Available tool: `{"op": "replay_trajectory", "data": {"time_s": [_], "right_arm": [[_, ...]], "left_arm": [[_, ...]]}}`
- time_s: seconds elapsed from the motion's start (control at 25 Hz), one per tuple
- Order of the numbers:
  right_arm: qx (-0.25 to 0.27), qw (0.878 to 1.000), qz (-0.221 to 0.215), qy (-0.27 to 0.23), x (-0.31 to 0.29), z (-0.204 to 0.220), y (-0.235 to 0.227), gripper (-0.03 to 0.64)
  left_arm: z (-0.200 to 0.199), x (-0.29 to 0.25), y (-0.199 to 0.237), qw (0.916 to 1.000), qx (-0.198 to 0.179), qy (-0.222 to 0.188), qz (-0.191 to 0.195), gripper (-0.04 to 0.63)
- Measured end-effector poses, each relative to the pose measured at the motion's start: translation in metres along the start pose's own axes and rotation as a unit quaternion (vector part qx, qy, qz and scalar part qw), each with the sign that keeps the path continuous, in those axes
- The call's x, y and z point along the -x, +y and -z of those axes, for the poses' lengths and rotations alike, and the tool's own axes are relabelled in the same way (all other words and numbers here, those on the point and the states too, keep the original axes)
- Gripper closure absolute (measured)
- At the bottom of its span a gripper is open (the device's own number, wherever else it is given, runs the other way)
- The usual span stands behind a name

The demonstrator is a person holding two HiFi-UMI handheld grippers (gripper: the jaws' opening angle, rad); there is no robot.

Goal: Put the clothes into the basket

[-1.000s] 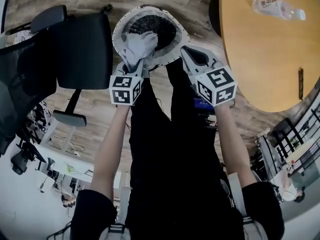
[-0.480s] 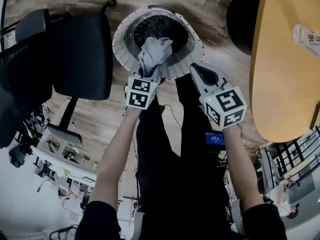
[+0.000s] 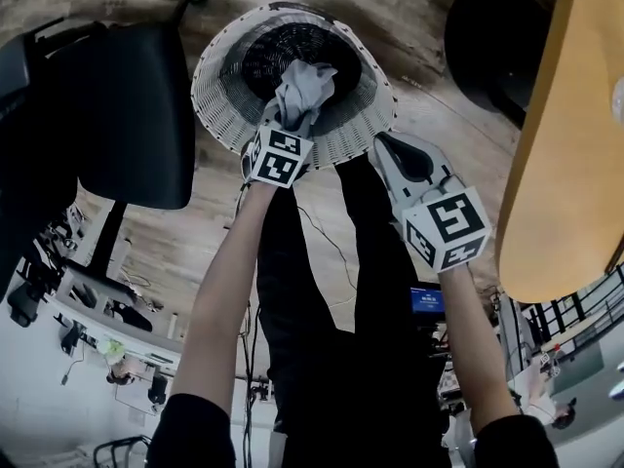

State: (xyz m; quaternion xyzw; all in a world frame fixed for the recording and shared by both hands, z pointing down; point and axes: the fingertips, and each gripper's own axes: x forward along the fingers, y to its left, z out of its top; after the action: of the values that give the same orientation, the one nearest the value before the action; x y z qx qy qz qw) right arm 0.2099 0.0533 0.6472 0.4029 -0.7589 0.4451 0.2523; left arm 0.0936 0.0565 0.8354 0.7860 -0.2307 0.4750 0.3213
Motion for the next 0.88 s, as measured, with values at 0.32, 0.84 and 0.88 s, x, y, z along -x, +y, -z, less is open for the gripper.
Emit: {"op": "replay_trajectory", "data": {"time_s": [0.32, 0.84, 0.88], "right_arm": [[-0.002, 1.0, -0.004, 0.007, -0.029, 0.03, -0.01, 0.598], [-0.025, 0.999, -0.007, 0.031, -0.052, 0.08, -0.009, 0.598], [-0.027, 0.999, -0.007, 0.032, -0.054, 0.082, -0.009, 0.598]], "left_arm": [[0.025, -0.086, 0.025, 0.9971, 0.073, 0.018, -0.008, 0.531], [0.053, -0.167, 0.035, 0.9924, 0.109, 0.054, 0.015, 0.531], [0.056, -0.172, 0.037, 0.9925, 0.108, 0.056, 0.016, 0.531]]}}
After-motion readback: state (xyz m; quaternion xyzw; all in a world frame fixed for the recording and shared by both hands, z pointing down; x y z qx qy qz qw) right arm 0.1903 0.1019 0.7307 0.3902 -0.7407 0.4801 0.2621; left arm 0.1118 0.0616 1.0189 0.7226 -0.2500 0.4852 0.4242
